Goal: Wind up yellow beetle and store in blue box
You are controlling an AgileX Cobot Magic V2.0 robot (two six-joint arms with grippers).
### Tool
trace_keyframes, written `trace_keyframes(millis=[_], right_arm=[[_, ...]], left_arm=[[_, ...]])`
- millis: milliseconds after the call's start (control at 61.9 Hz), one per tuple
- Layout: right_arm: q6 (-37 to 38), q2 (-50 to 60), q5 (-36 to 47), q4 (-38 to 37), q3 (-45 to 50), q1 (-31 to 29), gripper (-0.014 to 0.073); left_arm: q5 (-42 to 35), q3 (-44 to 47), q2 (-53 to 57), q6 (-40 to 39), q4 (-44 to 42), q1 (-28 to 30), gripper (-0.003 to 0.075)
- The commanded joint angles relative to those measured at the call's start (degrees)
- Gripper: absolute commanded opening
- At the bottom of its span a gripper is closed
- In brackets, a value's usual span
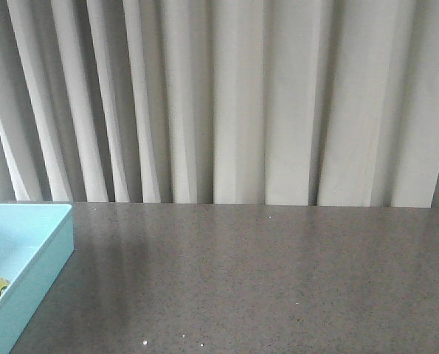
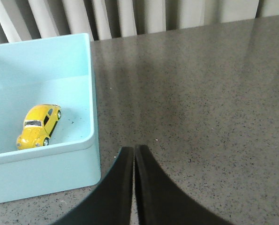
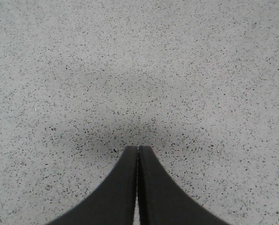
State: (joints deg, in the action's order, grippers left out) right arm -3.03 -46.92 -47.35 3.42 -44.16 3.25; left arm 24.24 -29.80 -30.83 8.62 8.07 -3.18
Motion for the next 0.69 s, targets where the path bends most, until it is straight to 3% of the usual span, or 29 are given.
trace_keyframes(millis=[0,323,678], right_arm=[[-0.34,0.28,2.88,0.05,-1.38,-0.09,-0.0007],[-0.34,0.28,2.71,0.00,-1.38,-0.09,-0.0007],[-0.34,0.28,2.27,0.00,-1.38,-0.09,-0.0007]], left_arm=[[-8.51,4.49,6.35,-0.36,-0.54,-0.36,-0.0007],[-26.61,25.35,26.54,-0.56,-0.93,-0.36,-0.0007],[-28.25,30.80,32.43,-6.61,-4.84,-0.14,-0.0007]])
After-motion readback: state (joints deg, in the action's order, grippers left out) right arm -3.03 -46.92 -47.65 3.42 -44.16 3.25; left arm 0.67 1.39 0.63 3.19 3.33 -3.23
